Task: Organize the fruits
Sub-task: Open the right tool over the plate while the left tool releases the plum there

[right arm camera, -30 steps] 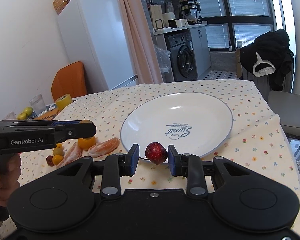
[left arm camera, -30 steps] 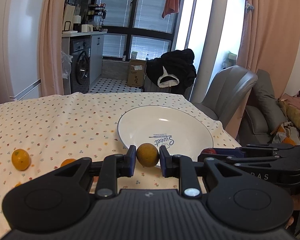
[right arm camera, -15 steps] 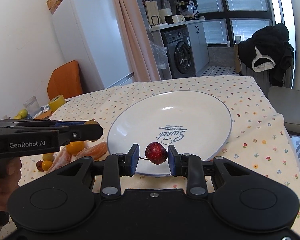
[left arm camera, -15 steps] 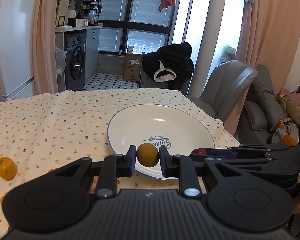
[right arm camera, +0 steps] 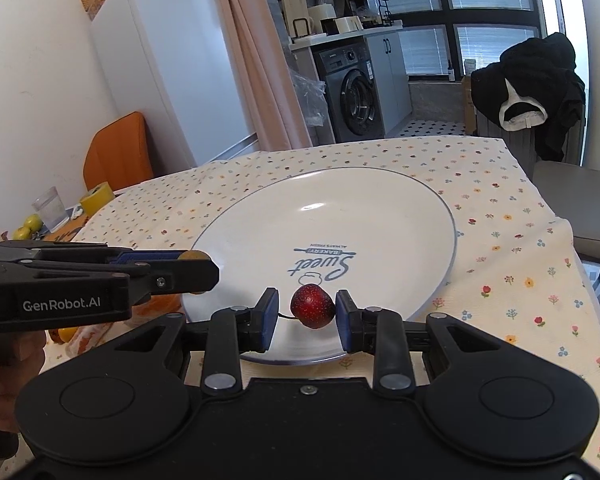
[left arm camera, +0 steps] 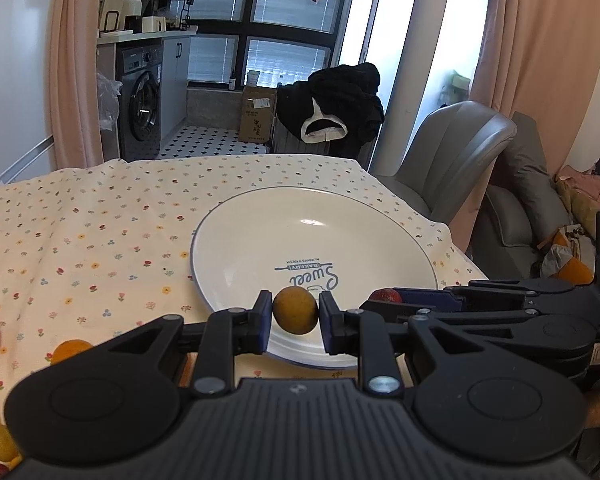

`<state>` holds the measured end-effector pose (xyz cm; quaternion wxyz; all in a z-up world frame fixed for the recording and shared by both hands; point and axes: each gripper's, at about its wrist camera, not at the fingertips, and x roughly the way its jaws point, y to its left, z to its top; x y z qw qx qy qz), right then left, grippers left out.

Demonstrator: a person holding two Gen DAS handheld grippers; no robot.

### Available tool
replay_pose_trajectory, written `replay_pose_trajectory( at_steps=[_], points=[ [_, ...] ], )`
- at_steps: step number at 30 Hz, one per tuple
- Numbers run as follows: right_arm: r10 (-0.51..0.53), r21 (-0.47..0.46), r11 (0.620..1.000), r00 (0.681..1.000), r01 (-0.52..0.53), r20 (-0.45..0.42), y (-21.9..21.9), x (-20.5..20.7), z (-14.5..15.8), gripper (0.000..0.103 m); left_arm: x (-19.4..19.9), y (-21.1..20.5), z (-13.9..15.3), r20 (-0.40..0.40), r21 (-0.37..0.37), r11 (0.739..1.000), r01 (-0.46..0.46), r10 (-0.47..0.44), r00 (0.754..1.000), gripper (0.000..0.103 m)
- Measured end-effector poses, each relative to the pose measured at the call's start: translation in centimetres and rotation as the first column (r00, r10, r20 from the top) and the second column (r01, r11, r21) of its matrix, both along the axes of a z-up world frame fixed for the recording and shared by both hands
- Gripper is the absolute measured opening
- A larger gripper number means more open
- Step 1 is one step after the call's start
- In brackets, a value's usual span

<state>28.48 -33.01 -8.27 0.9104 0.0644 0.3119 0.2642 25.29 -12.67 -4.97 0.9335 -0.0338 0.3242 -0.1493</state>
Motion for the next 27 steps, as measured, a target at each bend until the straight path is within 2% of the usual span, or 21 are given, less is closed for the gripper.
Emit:
replay_pose_trajectory(
  at_steps=[2,12,16,21,23,26,27],
  points=[
    [0.000,-0.003,1.000,1.000,0.000,0.006,0.1,-0.1,0.1,0.034,0.1,-0.1,-0.1,-0.006,0.002,1.000,0.006,-0.006,1.000,0.023],
    [-0.008,0.000,1.000,1.000,0.008,0.020,-0.2,-1.0,0.7,0.036,-1.0,0.5,0.6,-0.004,0.024,0.999,-0.022,0.022,1.000,0.027],
    [-0.014,-0.005,1.000,0.999,0.014,0.041,0.0,-1.8,1.1,0.049,-1.8,1.1,1.1,-0.008,0.023,0.999,-0.041,0.041,0.999,0.028],
    [-0.012,0.000,1.000,0.998,0.012,0.056,0.2,-2.9,1.5,0.060,-3.3,2.3,1.6,-0.001,0.017,0.996,-0.084,0.084,0.996,0.047],
    [-0.014,0.000,1.000,0.997,0.014,0.073,0.3,-3.5,1.8,0.069,-3.9,2.6,2.0,0.010,0.010,0.995,-0.097,0.097,0.995,0.060],
    [-0.018,0.003,1.000,0.996,0.018,0.091,0.3,-4.2,2.1,0.078,-5.0,3.0,2.7,0.041,0.011,0.993,-0.114,0.114,0.993,0.075],
    [-0.017,0.004,1.000,0.996,0.016,0.093,0.3,-4.4,2.2,0.079,-5.4,3.1,2.9,0.052,0.013,0.992,-0.124,0.123,0.991,0.077]
  ],
)
